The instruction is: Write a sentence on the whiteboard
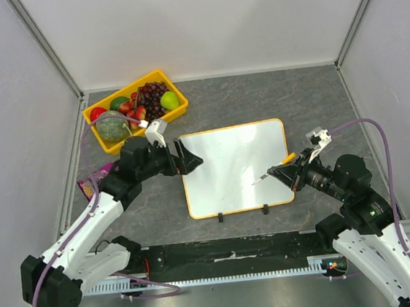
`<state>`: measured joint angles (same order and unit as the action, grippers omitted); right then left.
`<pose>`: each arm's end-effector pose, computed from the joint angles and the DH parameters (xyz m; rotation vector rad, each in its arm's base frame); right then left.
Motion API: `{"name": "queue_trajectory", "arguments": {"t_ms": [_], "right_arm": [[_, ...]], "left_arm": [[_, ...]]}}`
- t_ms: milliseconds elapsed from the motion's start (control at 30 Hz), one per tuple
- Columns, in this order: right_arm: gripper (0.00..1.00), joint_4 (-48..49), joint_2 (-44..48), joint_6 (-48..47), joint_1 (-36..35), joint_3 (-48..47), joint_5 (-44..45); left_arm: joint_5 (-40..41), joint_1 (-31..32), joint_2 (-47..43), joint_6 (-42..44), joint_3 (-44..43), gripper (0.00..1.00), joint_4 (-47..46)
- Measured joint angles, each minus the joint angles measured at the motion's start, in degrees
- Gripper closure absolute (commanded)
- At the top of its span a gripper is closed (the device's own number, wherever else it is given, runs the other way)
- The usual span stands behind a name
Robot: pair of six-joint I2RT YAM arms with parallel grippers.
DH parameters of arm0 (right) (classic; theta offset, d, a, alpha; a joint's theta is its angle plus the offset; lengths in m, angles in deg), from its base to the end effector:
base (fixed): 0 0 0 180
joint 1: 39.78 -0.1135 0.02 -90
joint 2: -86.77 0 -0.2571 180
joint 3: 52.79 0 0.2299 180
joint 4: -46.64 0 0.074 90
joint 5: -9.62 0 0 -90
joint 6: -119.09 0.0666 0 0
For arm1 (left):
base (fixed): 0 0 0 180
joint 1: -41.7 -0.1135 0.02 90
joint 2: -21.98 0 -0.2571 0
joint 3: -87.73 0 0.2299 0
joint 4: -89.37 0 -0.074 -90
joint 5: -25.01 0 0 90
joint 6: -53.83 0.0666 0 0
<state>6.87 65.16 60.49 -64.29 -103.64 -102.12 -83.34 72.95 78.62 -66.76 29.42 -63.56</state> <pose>0.0945 0.0702 0.2957 -0.1823 1.8515 1.0275 0.1878 -0.1385 0.2761 0.2295 2.1262 -0.9859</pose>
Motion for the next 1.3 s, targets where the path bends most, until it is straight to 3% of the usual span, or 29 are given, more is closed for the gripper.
{"name": "queue_trajectory", "arguments": {"t_ms": [300, 700, 1067, 1300], "right_arm": [[1.0, 0.2, -3.1, -0.6, 0.0, 0.0, -0.7], [1.0, 2.7, -7.0, -0.5, 0.0, 0.0, -1.7], [1.0, 5.9, -9.4, -0.2, 0.0, 0.0, -3.4], [1.0, 9.4, -11.5, 0.0, 0.0, 0.0, -5.2]], "left_arm": [[-7.3, -12.8, 1.1, 1.1, 0.0, 0.0, -1.0], [-14.4, -14.9, 9.1, 0.7, -3.7, 0.03, -2.5], [-11.6, -15.0, 6.7, -1.2, 13.6, 0.04, -14.6], [-12.2, -15.1, 5.8, -1.3, 20.1, 0.05, -32.5]]}}
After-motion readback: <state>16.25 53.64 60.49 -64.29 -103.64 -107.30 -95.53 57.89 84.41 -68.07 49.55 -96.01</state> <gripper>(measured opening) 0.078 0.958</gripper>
